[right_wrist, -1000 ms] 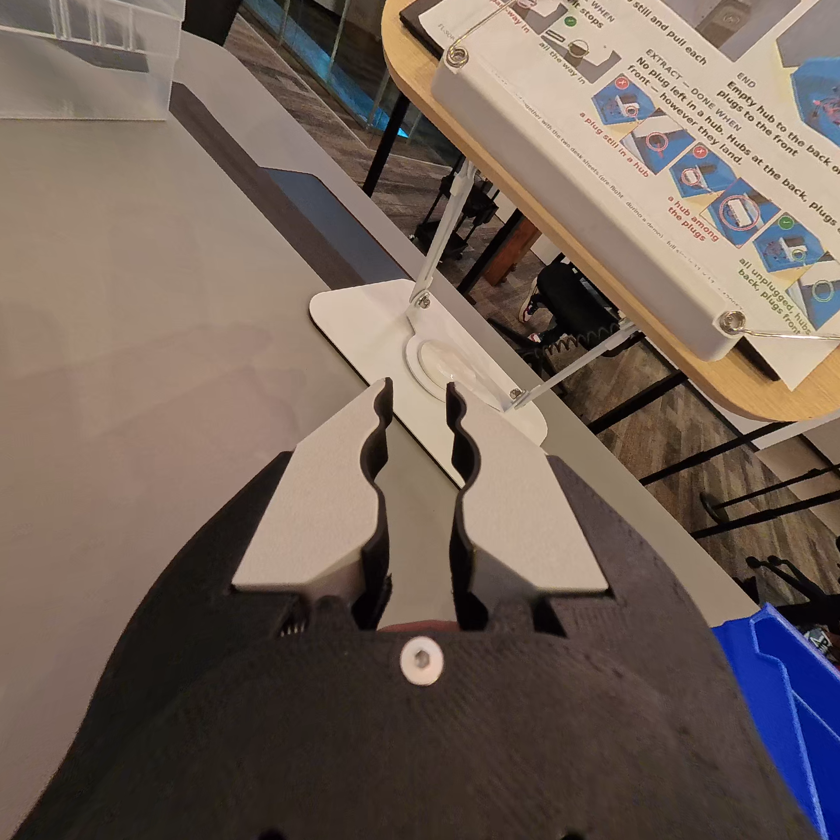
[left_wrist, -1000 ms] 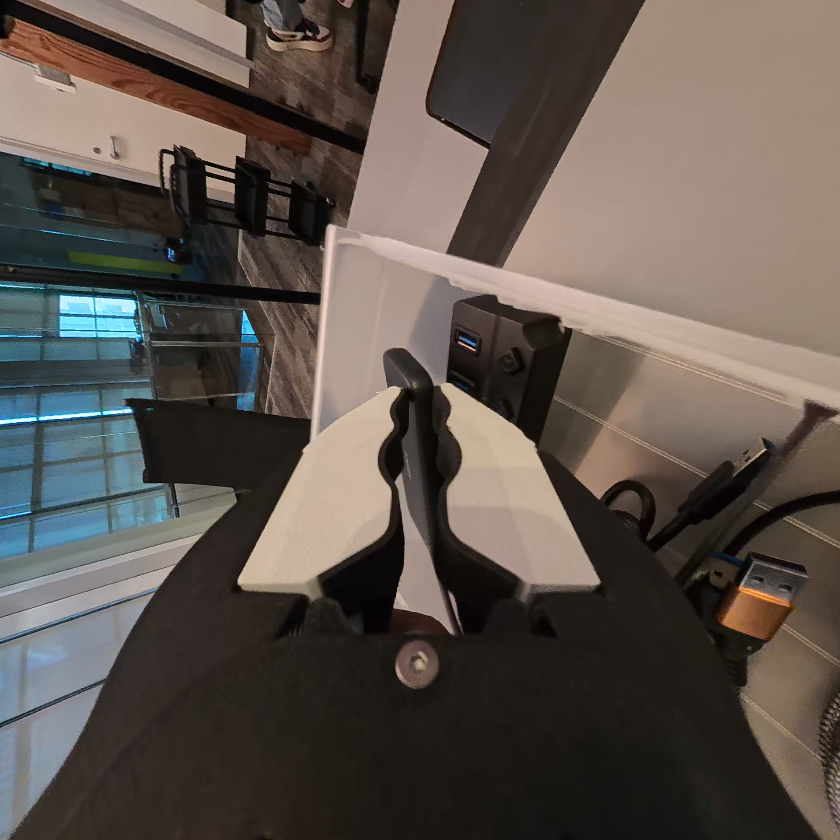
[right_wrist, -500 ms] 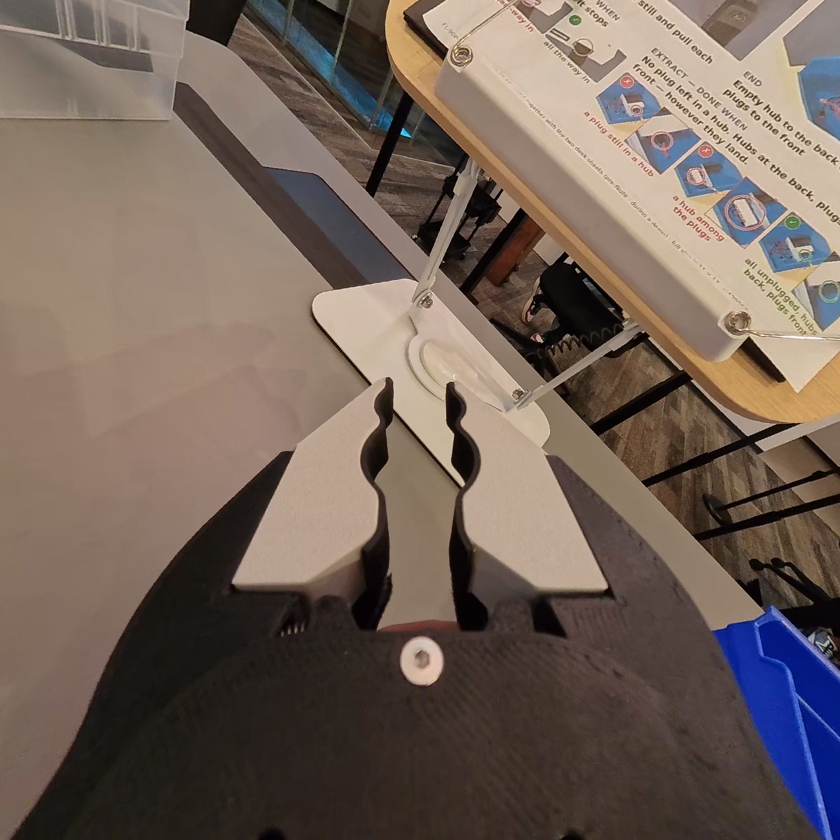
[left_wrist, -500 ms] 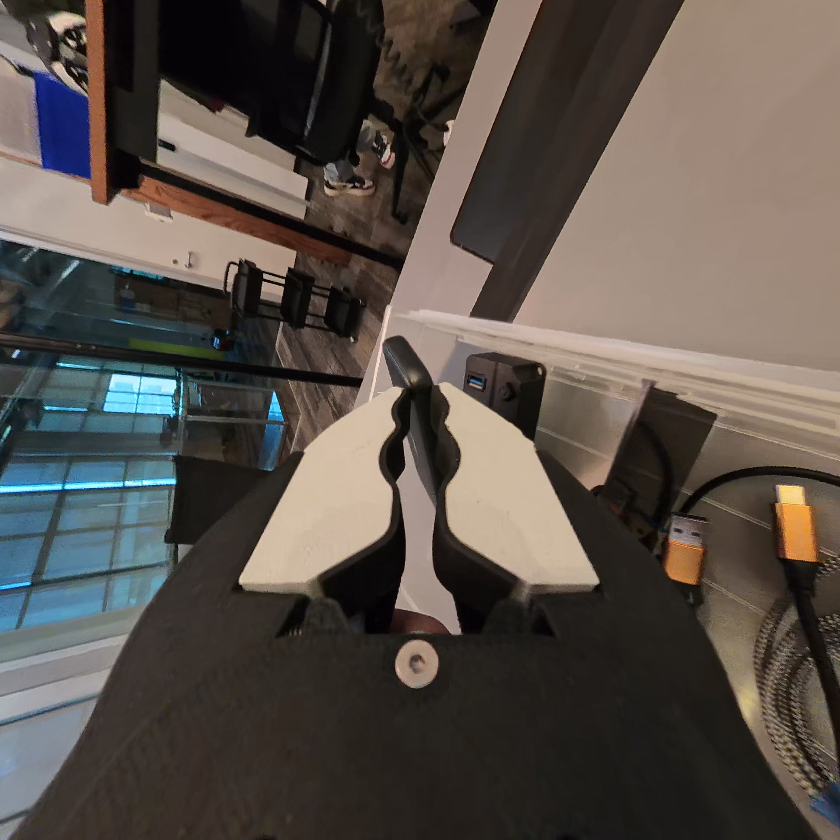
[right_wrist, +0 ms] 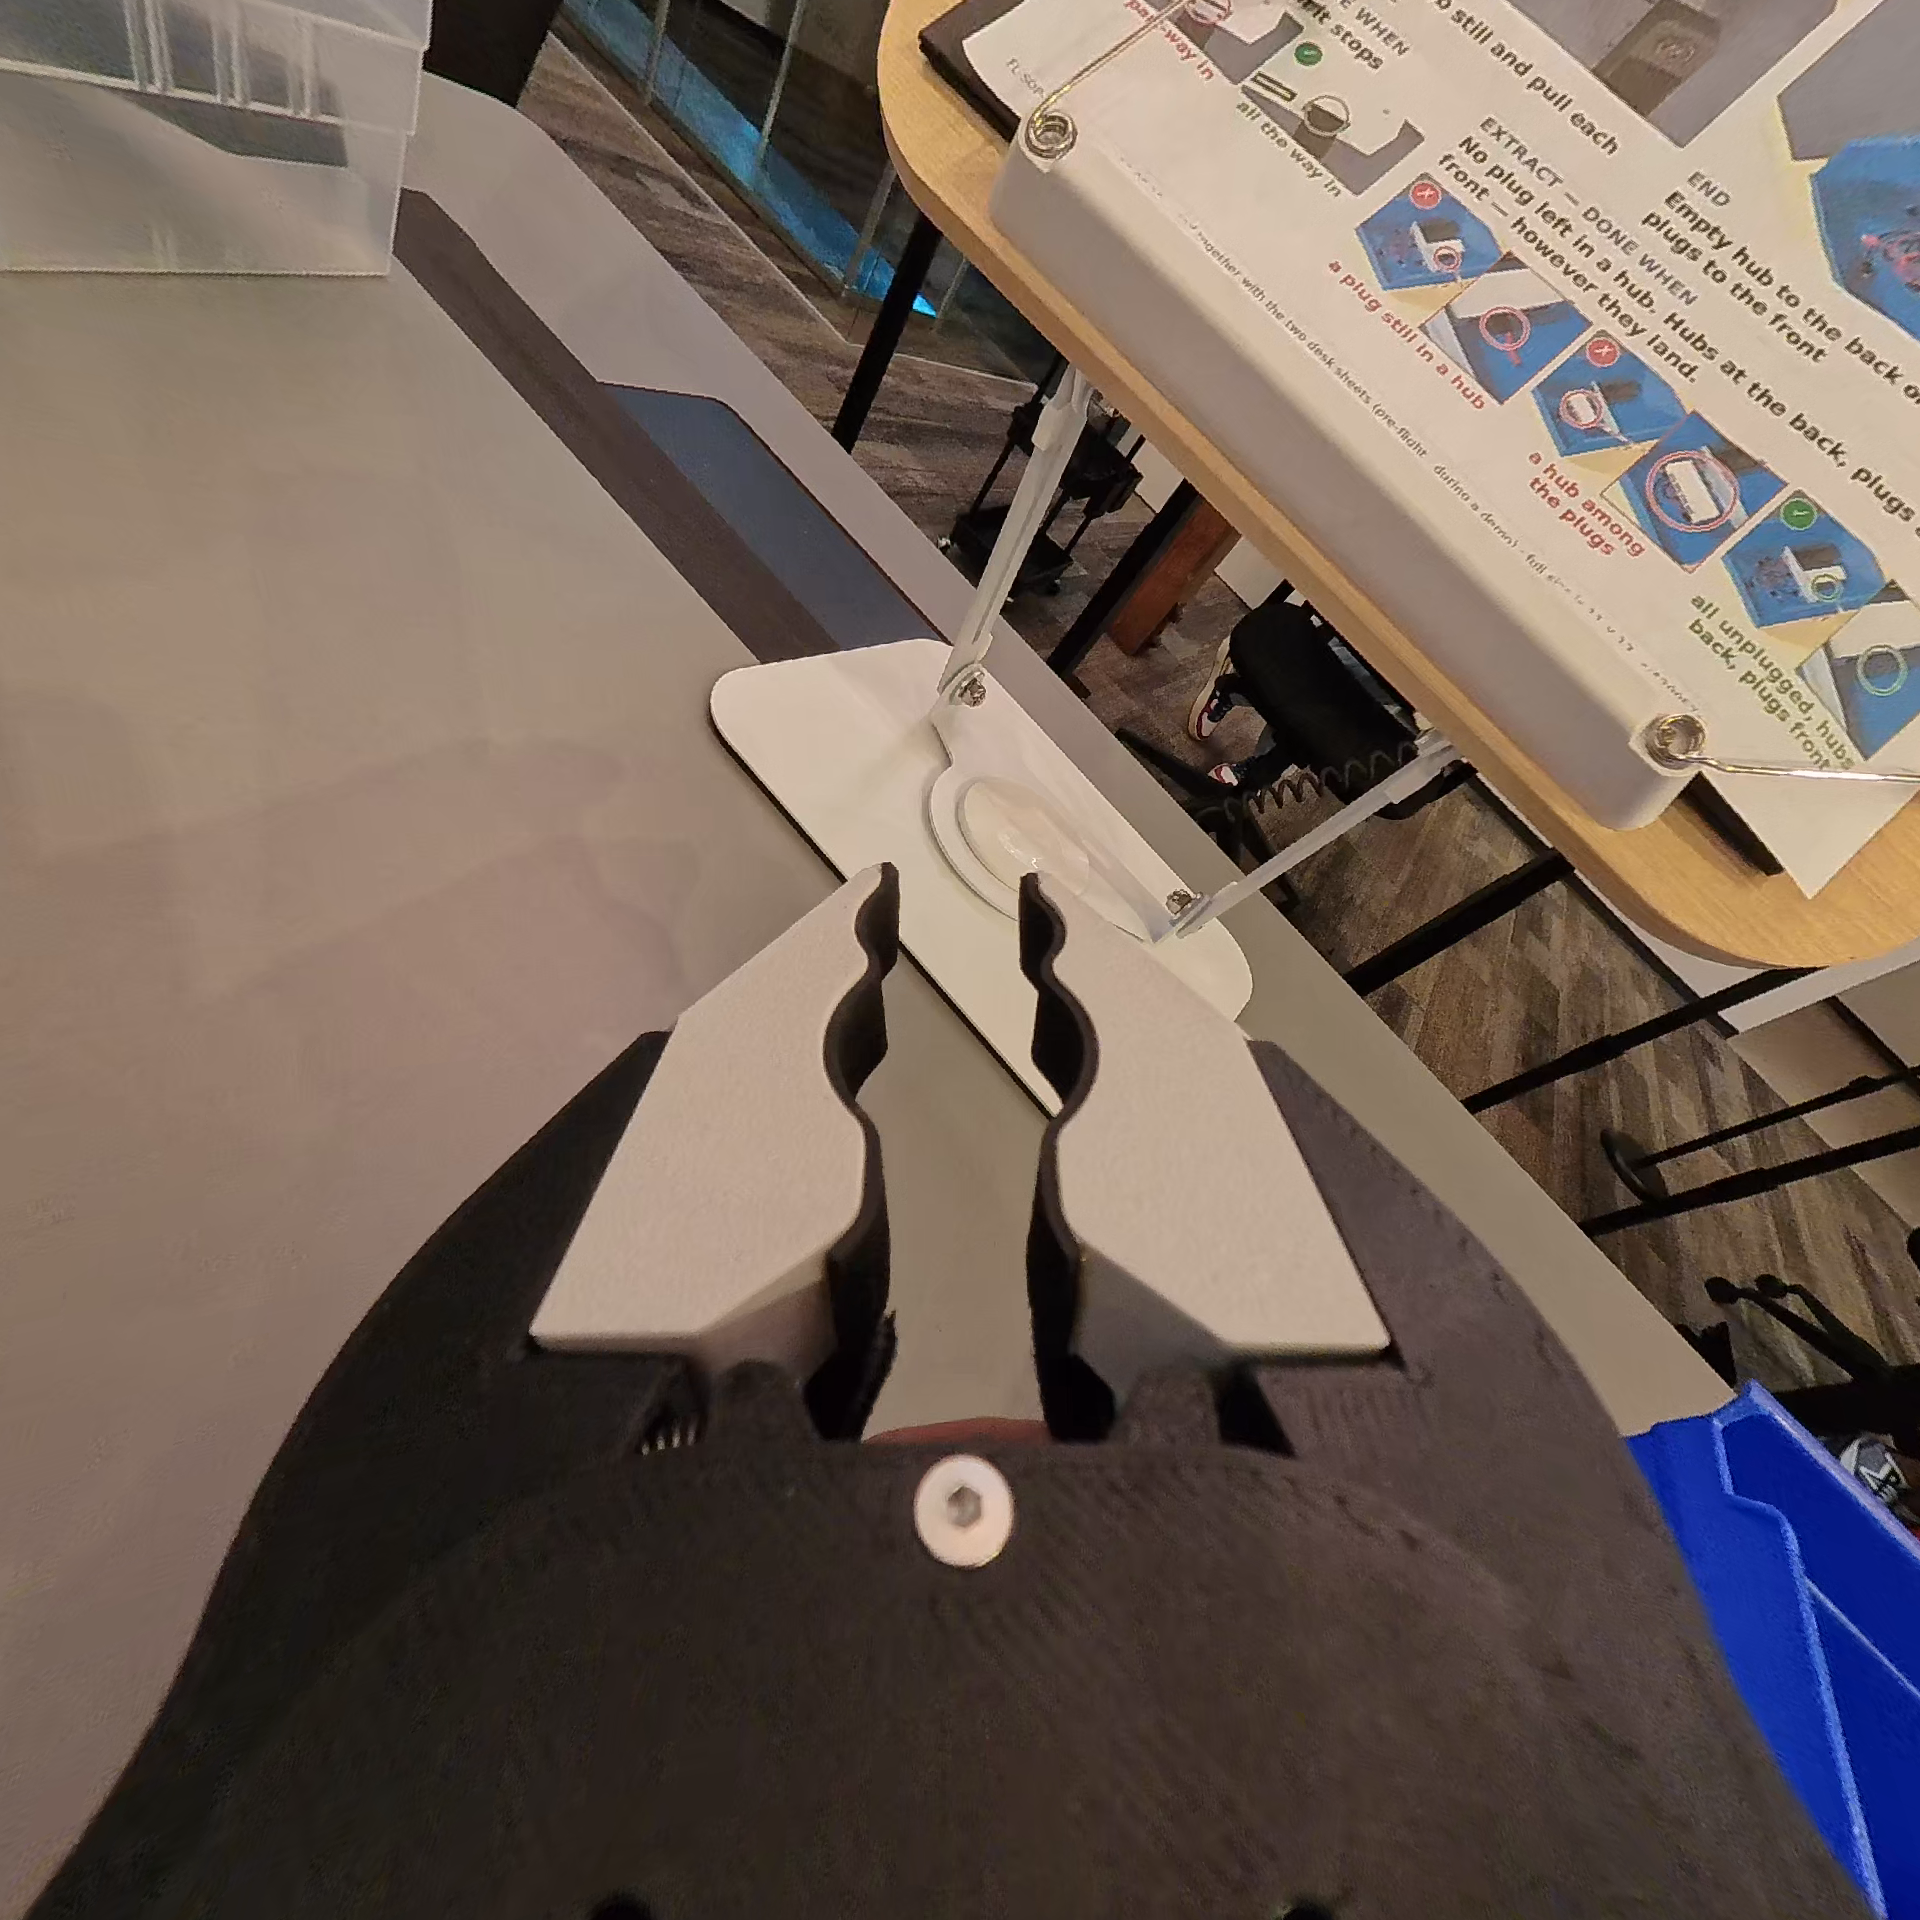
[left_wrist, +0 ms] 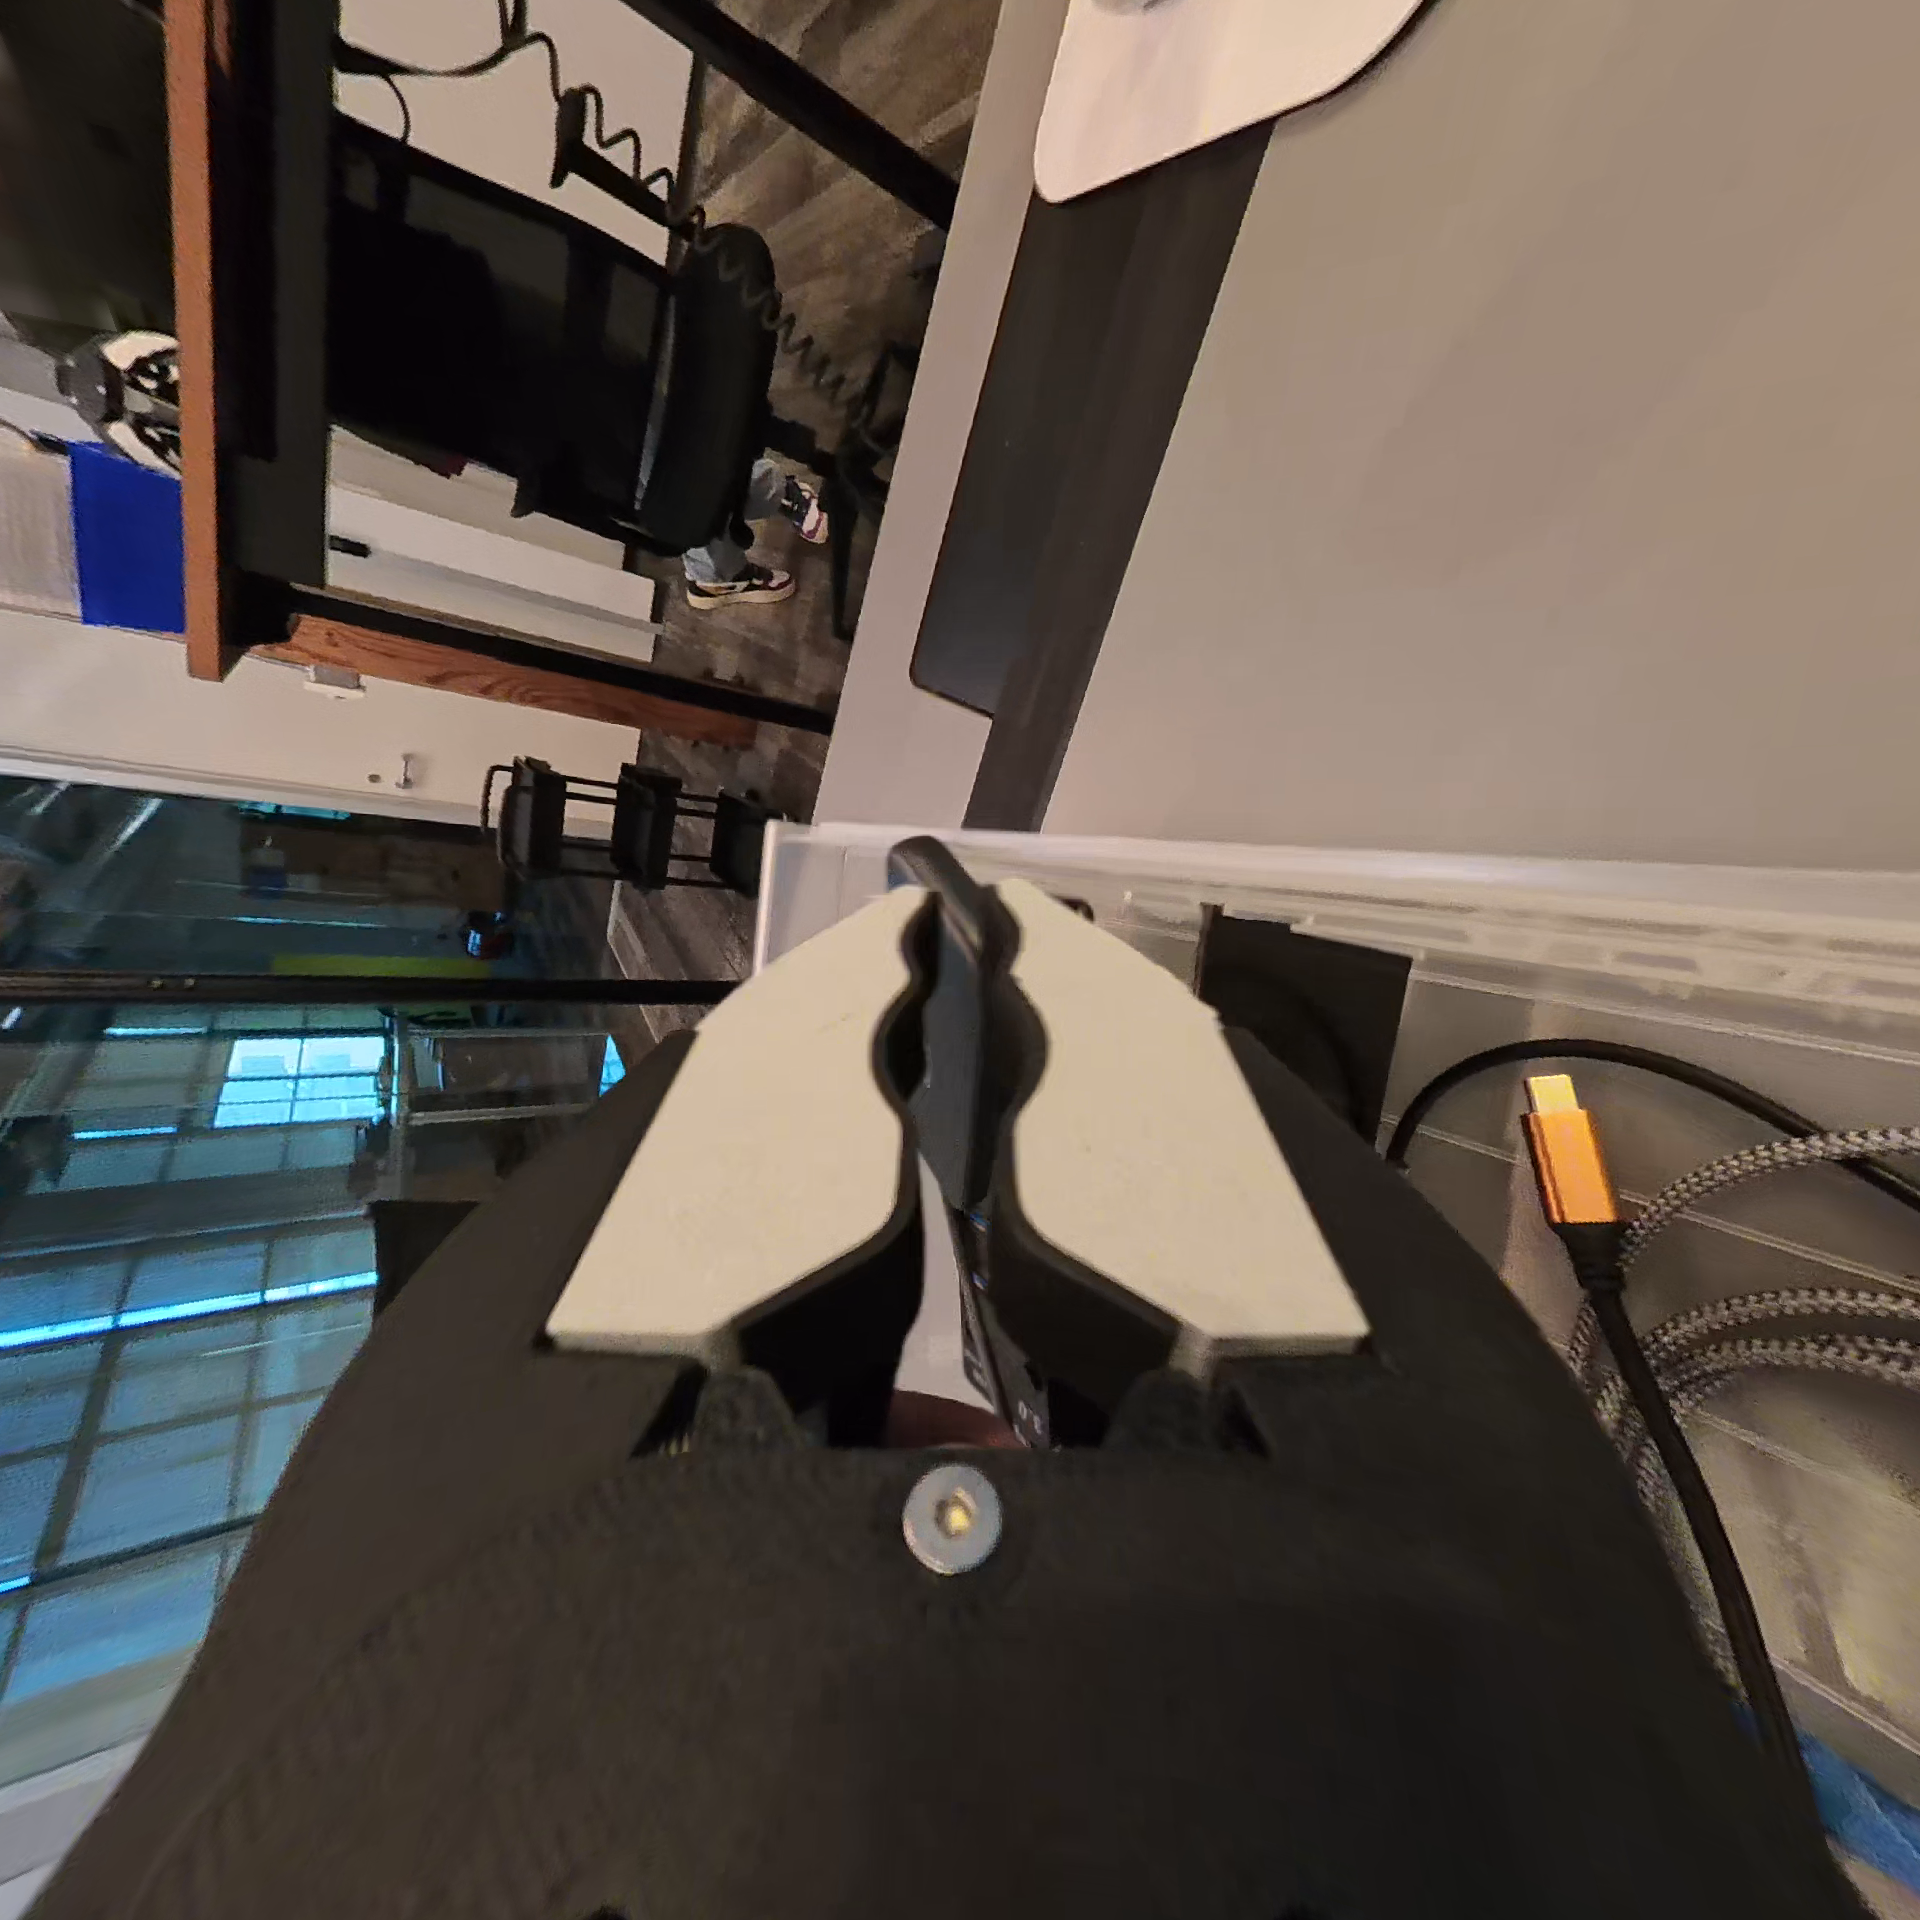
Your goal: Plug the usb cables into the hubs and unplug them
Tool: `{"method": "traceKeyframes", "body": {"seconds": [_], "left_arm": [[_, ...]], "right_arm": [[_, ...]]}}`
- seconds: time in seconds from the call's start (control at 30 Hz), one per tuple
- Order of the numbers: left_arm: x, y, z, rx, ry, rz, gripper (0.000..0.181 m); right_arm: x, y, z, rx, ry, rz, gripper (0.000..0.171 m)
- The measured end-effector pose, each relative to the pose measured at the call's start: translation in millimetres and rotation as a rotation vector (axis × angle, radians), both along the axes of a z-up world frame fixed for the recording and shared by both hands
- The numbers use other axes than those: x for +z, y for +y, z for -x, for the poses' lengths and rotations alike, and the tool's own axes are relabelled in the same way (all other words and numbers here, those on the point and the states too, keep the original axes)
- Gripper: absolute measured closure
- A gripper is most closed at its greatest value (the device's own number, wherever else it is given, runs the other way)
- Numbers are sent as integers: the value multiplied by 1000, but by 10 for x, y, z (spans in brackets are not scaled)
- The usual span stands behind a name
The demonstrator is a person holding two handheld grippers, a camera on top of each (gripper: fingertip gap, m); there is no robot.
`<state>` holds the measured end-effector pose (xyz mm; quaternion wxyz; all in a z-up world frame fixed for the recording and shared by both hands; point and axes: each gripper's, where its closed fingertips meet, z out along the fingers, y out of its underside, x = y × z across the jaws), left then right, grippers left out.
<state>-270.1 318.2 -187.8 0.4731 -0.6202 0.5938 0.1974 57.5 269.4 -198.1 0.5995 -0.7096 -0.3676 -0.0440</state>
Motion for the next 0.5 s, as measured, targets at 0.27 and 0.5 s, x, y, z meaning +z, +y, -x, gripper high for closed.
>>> {"method": "traceKeyframes", "body": {"seconds": [0.27, 0.5], "left_arm": [[-188, 108, 352, 106, 80, 76, 137], [-85, 196, 663, 117, 222, 179, 139]], "right_arm": [[-15, -1, 10, 4, -5, 3, 151], [-36, 16, -32, -3, 2, 12, 151]]}}
